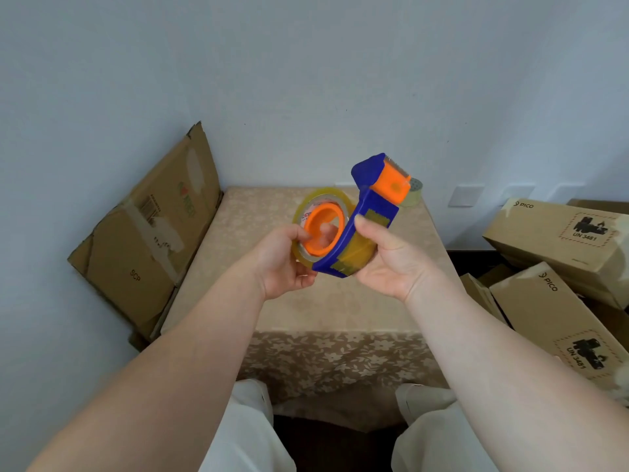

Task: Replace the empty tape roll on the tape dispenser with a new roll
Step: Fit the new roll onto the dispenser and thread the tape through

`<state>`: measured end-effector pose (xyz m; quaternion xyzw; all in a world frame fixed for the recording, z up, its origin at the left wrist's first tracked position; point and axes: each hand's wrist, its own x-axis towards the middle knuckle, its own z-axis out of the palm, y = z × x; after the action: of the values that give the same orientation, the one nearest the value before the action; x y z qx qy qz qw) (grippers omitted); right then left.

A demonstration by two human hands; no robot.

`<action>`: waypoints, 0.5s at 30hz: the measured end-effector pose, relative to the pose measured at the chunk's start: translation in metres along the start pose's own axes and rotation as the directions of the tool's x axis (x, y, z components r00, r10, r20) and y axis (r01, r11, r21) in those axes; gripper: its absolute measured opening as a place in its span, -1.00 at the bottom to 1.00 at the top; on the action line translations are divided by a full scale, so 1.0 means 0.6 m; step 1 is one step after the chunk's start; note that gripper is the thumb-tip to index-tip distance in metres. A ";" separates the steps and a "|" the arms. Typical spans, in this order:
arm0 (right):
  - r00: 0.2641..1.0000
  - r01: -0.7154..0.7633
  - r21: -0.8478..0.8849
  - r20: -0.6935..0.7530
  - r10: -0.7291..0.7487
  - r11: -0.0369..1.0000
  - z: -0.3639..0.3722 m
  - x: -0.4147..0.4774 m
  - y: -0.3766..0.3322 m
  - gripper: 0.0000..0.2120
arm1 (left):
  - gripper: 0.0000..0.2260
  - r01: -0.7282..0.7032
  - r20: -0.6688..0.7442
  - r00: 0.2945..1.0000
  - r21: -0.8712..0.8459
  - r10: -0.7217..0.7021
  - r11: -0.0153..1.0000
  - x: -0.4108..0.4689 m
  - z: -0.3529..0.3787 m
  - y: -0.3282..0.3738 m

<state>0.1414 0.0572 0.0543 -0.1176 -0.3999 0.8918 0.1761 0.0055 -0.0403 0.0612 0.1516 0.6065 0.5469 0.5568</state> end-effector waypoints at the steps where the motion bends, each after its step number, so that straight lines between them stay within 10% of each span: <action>1: 0.999 0.007 -0.050 0.043 -0.005 0.999 0.000 -0.001 0.001 -0.60 | -0.84 -0.004 -0.013 1.000 0.023 0.004 1.000 0.001 -0.001 0.001; 15: 0.998 -0.019 -0.514 0.048 0.051 0.857 -0.016 -0.006 -0.006 -0.53 | -0.71 -0.286 -0.109 0.927 0.412 0.359 0.865 0.009 -0.006 -0.001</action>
<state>0.1491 0.0645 0.0512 -0.1407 -0.6259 0.7592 0.1099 0.0009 -0.0377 0.0572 0.3082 0.7170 0.5126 0.3580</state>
